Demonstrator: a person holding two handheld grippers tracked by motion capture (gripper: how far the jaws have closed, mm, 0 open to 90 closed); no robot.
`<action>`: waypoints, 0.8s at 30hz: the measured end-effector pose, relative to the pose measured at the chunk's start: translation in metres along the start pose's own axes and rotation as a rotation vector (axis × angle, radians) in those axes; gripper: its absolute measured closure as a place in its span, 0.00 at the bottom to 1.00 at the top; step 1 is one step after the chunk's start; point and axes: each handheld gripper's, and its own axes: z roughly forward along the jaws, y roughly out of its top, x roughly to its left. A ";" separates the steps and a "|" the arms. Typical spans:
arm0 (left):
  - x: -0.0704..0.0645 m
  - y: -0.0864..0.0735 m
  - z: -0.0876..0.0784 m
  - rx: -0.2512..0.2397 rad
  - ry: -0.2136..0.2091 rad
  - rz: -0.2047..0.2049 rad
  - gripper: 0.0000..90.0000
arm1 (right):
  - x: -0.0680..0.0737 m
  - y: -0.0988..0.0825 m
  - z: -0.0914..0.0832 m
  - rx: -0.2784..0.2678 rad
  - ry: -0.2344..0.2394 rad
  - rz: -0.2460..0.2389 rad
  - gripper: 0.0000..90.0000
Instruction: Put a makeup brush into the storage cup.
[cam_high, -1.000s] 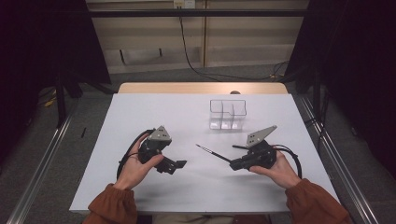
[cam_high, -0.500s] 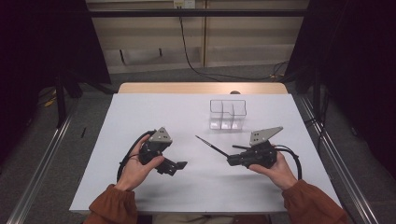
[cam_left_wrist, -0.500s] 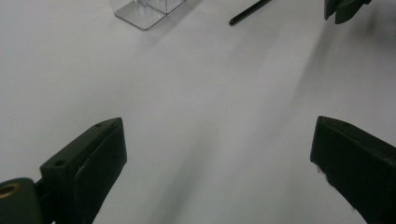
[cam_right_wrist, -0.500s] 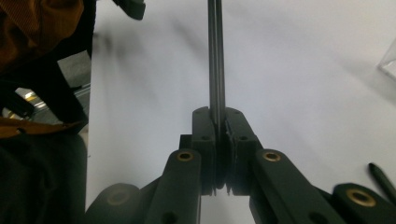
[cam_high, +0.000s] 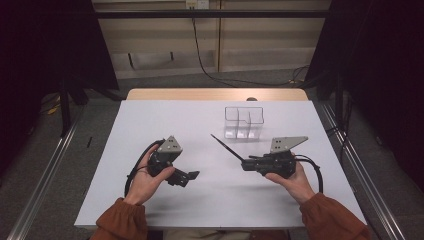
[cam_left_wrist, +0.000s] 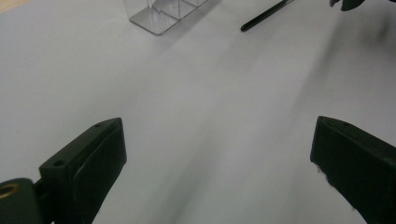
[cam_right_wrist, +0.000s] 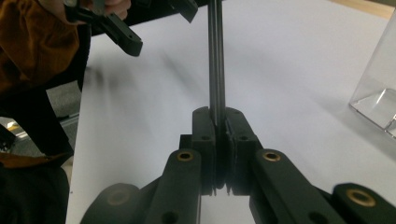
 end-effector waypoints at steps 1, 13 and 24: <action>0.001 0.000 -0.001 -0.003 -0.003 -0.007 0.05 | 0.000 0.000 0.000 -0.001 -0.002 -0.003 0.93; -0.007 0.004 -0.008 -0.152 0.008 -0.011 0.04 | 0.003 0.001 0.000 -0.029 0.009 -0.013 0.93; -0.016 0.009 0.004 -0.230 -0.057 -0.001 0.04 | 0.004 0.001 0.002 -0.036 0.017 -0.013 0.93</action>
